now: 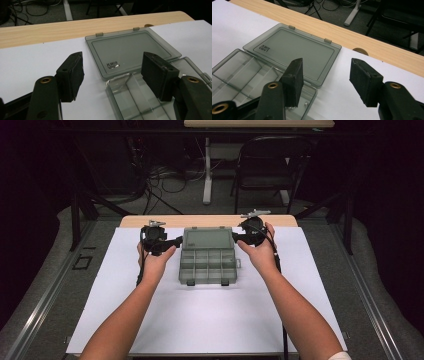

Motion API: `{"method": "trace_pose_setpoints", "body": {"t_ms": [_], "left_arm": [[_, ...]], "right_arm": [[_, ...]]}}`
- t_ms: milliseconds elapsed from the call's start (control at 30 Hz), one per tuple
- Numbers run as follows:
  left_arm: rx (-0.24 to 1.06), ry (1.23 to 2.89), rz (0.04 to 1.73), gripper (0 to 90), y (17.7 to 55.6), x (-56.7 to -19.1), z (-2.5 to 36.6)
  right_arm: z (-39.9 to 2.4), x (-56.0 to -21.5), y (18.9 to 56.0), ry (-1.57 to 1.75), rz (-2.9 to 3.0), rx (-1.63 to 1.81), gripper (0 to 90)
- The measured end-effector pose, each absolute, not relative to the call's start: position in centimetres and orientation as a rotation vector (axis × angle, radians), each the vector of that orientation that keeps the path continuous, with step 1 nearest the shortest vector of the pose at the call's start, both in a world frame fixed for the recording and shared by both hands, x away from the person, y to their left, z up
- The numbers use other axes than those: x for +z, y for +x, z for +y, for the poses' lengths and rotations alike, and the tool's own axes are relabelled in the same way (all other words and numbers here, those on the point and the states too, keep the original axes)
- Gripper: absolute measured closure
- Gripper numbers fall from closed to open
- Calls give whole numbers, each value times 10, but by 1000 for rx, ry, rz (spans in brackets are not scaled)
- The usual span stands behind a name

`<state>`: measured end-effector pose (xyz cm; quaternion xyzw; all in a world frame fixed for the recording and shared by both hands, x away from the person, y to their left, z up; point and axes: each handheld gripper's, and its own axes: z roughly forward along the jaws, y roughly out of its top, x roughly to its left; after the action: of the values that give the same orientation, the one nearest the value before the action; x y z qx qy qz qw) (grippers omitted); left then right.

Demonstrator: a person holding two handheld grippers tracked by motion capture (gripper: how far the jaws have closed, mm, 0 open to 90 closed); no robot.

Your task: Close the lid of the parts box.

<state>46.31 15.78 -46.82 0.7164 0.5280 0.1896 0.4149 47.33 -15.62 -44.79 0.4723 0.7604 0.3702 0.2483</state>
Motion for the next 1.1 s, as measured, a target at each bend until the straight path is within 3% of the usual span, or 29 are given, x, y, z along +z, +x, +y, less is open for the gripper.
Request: {"method": "trace_pose_setpoints", "body": {"t_ms": [567,900,1100], "left_arm": [[441,1820,1390,343,491,-483,149],[433,1840,1427,340,507,-490,144],[405,1841,1441,340,514,-498,140]], "right_arm": [[-148,-471,495,1316,2115,1015,459],[-138,-468,508,1328,2088,998,455],[-135,-476,514,1339,2097,976,499]]}}
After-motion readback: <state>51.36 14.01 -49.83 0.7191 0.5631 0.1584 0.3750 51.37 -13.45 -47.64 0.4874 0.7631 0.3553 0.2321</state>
